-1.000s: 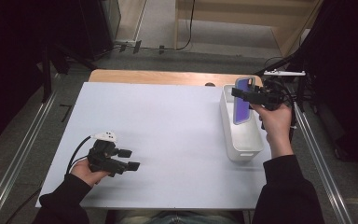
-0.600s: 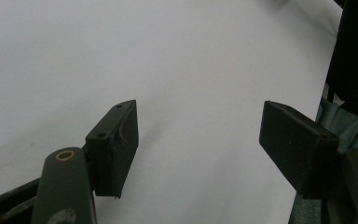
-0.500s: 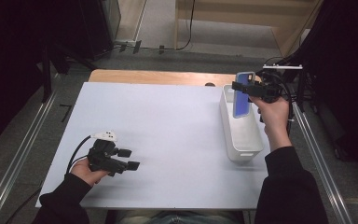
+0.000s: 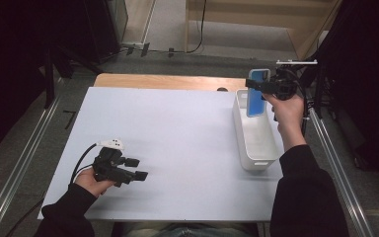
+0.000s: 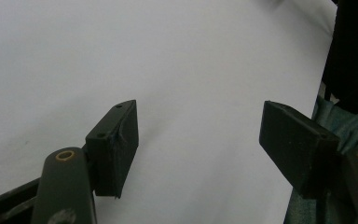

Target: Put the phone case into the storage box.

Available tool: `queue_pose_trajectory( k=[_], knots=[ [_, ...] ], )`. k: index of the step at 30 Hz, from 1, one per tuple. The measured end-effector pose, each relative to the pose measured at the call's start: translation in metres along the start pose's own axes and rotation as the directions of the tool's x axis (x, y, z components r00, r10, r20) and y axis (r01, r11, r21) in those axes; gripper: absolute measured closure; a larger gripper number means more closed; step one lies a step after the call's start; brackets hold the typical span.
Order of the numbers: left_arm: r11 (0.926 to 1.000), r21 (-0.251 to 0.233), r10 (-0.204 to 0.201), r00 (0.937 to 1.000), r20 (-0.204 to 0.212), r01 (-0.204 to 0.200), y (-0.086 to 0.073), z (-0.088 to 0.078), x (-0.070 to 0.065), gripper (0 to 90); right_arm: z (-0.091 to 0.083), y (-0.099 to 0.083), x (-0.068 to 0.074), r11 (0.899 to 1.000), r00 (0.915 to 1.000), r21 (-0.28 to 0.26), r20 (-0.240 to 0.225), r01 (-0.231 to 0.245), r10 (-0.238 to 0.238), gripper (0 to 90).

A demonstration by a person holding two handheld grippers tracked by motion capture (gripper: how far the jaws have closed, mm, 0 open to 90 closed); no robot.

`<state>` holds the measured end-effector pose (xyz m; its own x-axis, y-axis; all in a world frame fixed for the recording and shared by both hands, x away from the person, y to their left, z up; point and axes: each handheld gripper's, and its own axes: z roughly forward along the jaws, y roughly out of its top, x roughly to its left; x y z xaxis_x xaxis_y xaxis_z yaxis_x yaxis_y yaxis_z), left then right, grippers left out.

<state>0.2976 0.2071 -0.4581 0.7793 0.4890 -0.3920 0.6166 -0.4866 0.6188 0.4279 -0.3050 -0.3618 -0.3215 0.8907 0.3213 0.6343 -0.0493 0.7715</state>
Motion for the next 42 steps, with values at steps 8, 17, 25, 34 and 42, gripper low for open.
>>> queue_pose_trajectory(
  k=[8,17,25,34,42],
  knots=[
    [1.0000,0.005,0.001,1.0000,0.002,-0.001,0.000,-0.001,0.000,28.3,0.010,0.009,0.000,1.000,0.9989,0.002,0.046,-0.003,0.003,15.3],
    [1.0000,0.003,0.001,1.0000,0.004,-0.001,0.000,0.000,0.000,28.3,0.021,0.013,-0.004,0.999,0.9954,-0.040,0.094,-0.019,0.023,15.3],
    [1.0000,-0.006,0.000,1.0000,0.008,0.000,0.000,0.000,0.000,28.3,0.028,0.012,-0.005,0.995,0.9892,-0.102,0.146,-0.003,0.018,15.3],
    [1.0000,0.007,0.004,1.0000,0.009,-0.004,0.000,0.000,0.000,28.4,0.036,0.009,-0.006,0.989,0.9829,-0.143,0.184,0.023,0.004,15.3],
    [1.0000,-0.002,0.002,0.9999,0.012,-0.002,0.000,0.001,0.000,28.4,0.047,0.003,-0.006,0.984,0.9778,-0.171,0.210,0.042,-0.005,15.3]
  ],
)
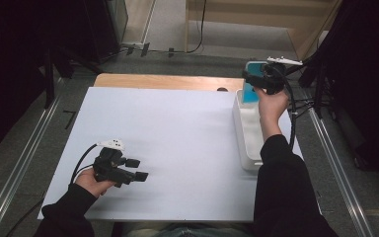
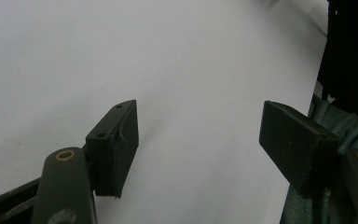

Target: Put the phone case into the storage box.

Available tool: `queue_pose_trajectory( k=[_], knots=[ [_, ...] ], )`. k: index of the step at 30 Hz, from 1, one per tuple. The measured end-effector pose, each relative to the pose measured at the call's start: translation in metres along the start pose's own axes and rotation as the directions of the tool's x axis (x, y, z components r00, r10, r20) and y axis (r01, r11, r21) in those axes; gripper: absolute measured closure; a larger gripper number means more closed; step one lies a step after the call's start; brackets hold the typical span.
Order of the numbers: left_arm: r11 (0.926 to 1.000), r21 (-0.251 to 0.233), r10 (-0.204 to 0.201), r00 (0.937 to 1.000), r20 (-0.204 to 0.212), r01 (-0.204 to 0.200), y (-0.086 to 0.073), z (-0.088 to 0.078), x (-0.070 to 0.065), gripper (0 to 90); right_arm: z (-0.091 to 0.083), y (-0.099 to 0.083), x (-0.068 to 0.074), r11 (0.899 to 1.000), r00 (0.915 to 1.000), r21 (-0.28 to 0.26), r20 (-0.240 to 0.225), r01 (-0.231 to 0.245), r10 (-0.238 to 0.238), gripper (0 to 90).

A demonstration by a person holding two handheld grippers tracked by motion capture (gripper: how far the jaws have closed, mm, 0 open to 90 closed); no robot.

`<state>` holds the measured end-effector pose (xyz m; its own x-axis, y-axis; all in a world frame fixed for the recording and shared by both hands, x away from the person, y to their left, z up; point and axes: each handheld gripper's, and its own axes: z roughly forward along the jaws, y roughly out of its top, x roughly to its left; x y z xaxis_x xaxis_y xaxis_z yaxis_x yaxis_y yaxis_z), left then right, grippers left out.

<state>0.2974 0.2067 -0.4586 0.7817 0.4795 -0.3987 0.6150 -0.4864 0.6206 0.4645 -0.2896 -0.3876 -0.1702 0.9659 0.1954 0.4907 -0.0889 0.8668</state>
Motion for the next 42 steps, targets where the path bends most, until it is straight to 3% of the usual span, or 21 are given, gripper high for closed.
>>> queue_pose_trajectory(
  k=[16,26,42],
  knots=[
    [1.0000,0.009,0.001,1.0000,0.000,-0.001,0.000,-0.001,0.000,28.4,0.015,-0.021,-0.009,0.999,0.9977,-0.005,0.056,-0.038,0.038,15.3],
    [1.0000,0.002,0.000,1.0000,0.006,0.000,0.000,0.000,0.000,28.4,0.018,-0.029,-0.013,0.998,0.9970,-0.011,0.047,-0.061,0.062,15.2],
    [1.0000,0.003,0.001,1.0000,0.006,-0.001,0.000,0.000,0.000,28.4,0.027,-0.040,-0.008,0.999,0.9980,0.029,0.055,-0.031,0.029,15.2]
  ],
)
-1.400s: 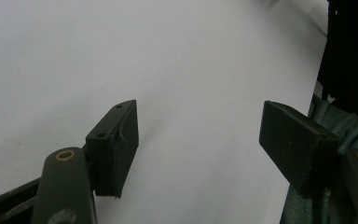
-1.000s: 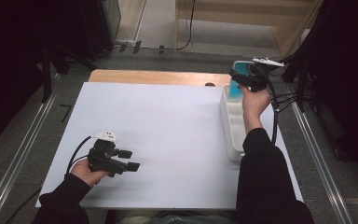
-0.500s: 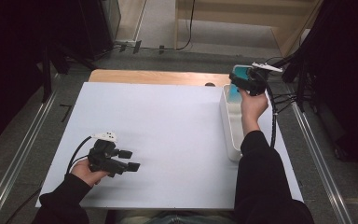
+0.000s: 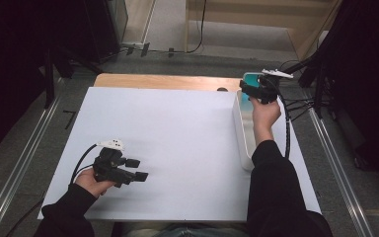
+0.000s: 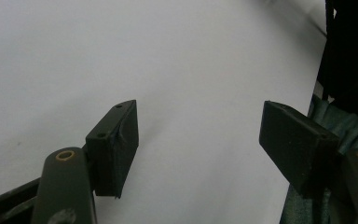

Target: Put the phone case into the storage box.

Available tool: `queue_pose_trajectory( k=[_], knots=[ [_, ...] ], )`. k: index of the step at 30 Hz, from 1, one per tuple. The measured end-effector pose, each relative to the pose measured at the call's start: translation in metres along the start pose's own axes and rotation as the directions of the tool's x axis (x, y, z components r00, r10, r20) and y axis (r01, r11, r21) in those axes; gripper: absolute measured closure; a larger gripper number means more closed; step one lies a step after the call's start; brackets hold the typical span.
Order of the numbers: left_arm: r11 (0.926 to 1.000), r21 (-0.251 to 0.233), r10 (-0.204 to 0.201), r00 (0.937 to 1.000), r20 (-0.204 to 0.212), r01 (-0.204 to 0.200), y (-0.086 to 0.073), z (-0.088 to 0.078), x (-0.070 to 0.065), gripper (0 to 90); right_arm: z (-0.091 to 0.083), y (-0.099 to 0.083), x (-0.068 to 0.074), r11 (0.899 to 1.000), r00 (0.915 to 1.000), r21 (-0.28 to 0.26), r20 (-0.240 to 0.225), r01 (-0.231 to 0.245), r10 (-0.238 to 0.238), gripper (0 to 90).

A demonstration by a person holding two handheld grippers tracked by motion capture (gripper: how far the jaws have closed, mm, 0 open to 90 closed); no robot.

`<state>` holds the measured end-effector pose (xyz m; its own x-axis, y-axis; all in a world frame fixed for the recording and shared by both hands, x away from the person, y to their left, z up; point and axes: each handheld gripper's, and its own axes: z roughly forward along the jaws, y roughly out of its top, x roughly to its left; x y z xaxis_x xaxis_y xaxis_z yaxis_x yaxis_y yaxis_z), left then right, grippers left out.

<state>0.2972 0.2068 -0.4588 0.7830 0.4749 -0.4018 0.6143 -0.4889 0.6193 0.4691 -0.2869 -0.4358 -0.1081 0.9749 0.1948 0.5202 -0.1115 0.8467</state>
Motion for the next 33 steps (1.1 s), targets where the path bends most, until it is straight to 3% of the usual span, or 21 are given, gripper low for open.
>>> queue_pose_trajectory(
  k=[13,27,28,29,33],
  knots=[
    [1.0000,0.003,0.000,1.0000,0.000,0.000,0.000,0.000,0.000,28.4,-0.002,-0.008,0.001,1.000,0.9999,0.020,0.001,-0.014,0.014,15.1],
    [1.0000,-0.003,0.001,1.0000,-0.002,-0.001,0.000,0.000,0.000,28.4,-0.003,-0.012,0.004,0.998,0.9998,0.059,0.017,0.007,-0.008,14.2],
    [1.0000,-0.004,0.003,1.0000,-0.004,-0.003,0.000,0.000,0.000,28.3,-0.002,-0.012,0.005,0.998,0.9991,0.058,0.034,0.026,-0.028,11.0],
    [1.0000,-0.002,0.001,1.0000,-0.003,-0.001,0.000,0.000,0.000,28.3,-0.001,-0.011,0.007,0.997,0.9988,0.071,0.036,0.030,-0.033,0.1],
    [1.0000,-0.003,0.002,1.0000,-0.004,-0.002,0.000,0.000,0.000,28.4,-0.001,-0.011,0.006,0.997,0.9996,0.071,0.017,0.021,-0.022,0.0]
  ],
)
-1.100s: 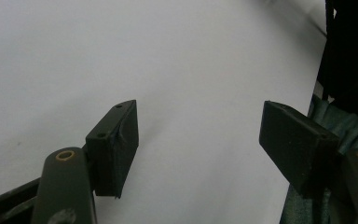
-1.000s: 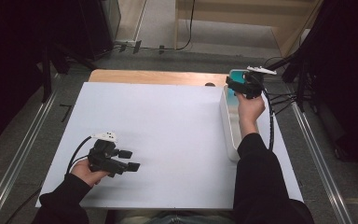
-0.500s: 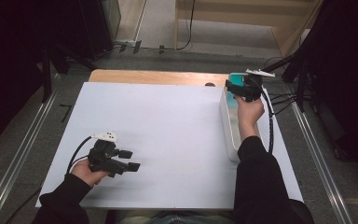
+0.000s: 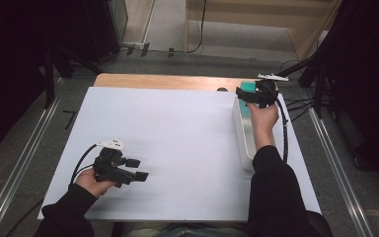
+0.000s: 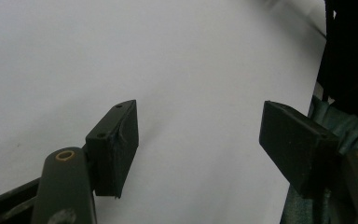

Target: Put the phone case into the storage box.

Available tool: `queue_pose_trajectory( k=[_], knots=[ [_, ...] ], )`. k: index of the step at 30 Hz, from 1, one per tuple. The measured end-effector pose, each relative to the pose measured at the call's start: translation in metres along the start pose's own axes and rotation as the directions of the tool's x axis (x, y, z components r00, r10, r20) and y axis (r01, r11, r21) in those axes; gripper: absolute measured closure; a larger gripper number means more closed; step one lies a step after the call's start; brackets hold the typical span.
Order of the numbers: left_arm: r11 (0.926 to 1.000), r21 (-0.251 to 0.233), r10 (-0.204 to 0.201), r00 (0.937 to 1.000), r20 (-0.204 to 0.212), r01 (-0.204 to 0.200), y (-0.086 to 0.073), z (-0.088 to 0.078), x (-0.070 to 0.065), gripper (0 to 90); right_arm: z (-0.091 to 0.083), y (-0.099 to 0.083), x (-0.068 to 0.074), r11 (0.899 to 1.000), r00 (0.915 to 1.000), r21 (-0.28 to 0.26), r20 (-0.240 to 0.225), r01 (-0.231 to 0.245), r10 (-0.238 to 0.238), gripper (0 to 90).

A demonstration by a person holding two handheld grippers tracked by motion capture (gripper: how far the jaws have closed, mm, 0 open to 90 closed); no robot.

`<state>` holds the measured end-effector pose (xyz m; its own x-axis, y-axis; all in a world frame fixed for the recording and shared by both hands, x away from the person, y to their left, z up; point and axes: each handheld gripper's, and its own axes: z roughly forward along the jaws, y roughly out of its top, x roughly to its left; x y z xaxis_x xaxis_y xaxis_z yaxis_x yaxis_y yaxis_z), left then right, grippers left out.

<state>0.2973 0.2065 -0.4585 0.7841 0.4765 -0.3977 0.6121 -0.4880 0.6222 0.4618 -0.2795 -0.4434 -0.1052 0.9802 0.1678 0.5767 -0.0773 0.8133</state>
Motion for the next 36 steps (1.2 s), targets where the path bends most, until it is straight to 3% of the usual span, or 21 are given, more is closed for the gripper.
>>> queue_pose_trajectory(
  k=[12,21,26,33,36],
  knots=[
    [1.0000,0.000,0.001,1.0000,-0.001,-0.001,0.000,0.000,0.000,28.3,-0.007,0.004,-0.005,0.999,0.9996,-0.030,0.007,-0.029,0.029,0.0],
    [1.0000,-0.001,-0.001,1.0000,-0.003,0.001,0.000,0.000,0.000,28.3,-0.013,0.006,-0.003,0.999,0.9993,0.009,0.011,-0.036,0.036,0.0],
    [1.0000,-0.005,-0.006,1.0000,-0.005,0.006,0.000,0.000,0.000,28.3,-0.020,0.007,0.000,0.999,0.9998,0.032,-0.007,-0.020,0.020,0.0],
    [1.0000,0.000,-0.003,1.0000,-0.009,0.003,0.000,0.000,0.000,28.3,-0.031,0.009,0.004,0.999,0.9969,0.048,-0.078,-0.002,0.006,0.0],
    [1.0000,-0.005,-0.002,1.0000,-0.003,0.002,0.000,0.000,0.001,28.4,-0.034,0.009,0.008,0.999,0.9961,0.048,-0.088,0.013,-0.009,0.0]
  ],
)
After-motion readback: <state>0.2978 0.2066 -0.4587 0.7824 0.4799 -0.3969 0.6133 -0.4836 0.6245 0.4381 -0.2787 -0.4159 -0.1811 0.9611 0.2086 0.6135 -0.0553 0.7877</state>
